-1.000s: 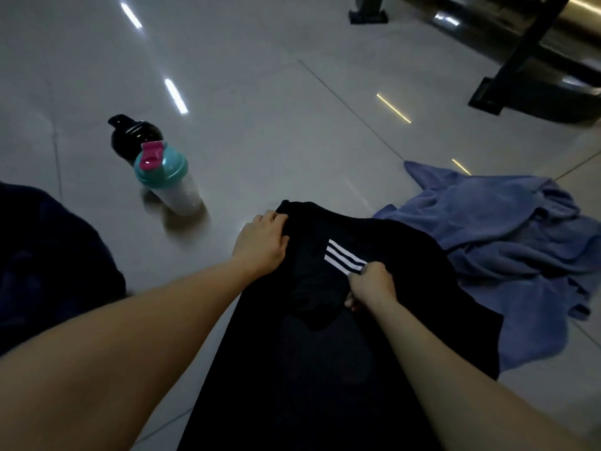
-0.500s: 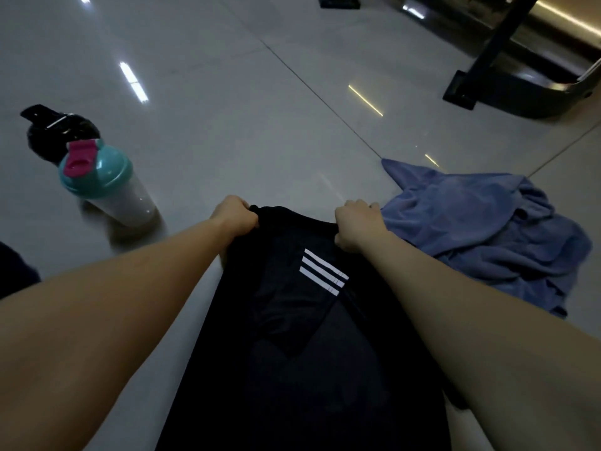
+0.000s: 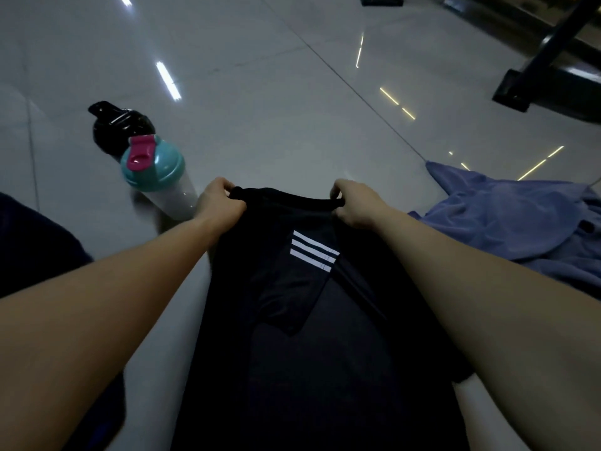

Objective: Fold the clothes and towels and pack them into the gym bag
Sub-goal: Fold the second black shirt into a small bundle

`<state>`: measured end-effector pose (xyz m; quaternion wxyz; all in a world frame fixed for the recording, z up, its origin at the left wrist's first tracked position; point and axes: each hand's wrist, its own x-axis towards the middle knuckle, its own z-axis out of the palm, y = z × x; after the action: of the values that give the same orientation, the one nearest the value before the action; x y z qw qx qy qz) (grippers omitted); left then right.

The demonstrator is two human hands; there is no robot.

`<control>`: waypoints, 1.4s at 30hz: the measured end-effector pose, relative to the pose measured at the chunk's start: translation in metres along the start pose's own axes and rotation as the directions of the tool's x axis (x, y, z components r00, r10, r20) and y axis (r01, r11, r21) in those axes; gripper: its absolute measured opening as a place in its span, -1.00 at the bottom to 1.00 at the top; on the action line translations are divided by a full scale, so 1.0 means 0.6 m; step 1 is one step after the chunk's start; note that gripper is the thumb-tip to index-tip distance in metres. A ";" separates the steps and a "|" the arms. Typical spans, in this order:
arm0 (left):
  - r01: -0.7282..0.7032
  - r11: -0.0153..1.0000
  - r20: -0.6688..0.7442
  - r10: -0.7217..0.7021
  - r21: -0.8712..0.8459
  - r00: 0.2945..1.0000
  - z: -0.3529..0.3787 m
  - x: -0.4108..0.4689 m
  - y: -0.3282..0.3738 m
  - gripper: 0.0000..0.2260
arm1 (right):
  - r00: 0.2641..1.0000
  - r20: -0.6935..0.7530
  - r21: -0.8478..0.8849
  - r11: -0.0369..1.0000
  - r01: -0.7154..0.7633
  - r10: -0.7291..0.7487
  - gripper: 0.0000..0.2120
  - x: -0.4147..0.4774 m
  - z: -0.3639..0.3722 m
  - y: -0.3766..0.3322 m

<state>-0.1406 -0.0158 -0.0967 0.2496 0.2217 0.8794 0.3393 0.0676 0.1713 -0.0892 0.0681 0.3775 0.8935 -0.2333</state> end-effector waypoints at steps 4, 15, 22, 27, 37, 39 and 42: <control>-0.374 0.805 -0.132 0.479 0.461 0.868 0.019 -0.041 -0.030 -0.55 | 0.997 -0.071 0.079 0.996 -0.034 0.040 -0.61 0.002 0.003 -0.008; -0.379 0.629 0.184 0.354 0.678 0.917 0.098 -0.037 -0.080 -0.25 | 0.970 -0.096 -0.125 0.964 -0.236 0.225 -0.81 -0.029 0.022 0.041; -0.354 0.589 0.191 0.322 0.726 0.927 0.097 -0.044 -0.071 -0.19 | 0.971 0.015 -0.053 0.970 -0.236 0.237 -0.64 -0.063 -0.017 0.060; -0.471 0.550 0.165 0.513 0.690 0.842 0.132 -0.113 -0.049 -0.29 | 0.947 0.159 -0.058 0.961 -0.272 0.277 -0.74 -0.148 -0.092 0.100; -0.406 0.624 0.214 0.361 0.668 0.908 0.208 -0.185 -0.033 -0.28 | 0.950 0.165 0.273 0.914 -0.301 0.264 -0.69 -0.192 -0.130 0.183; -0.401 0.614 0.210 0.361 0.680 0.909 0.210 -0.184 -0.034 -0.29 | 0.954 0.100 0.240 0.924 -0.297 0.281 -0.65 -0.184 -0.135 0.201; -0.395 0.606 0.194 0.371 0.690 0.908 0.213 -0.184 -0.037 -0.29 | 0.957 0.000 0.152 0.946 -0.286 0.290 -0.55 -0.179 -0.130 0.216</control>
<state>0.0155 -0.0307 -0.1630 0.0786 0.4889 0.8687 0.0118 0.2389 0.2172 -0.0358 0.0627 0.5105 0.8094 -0.2833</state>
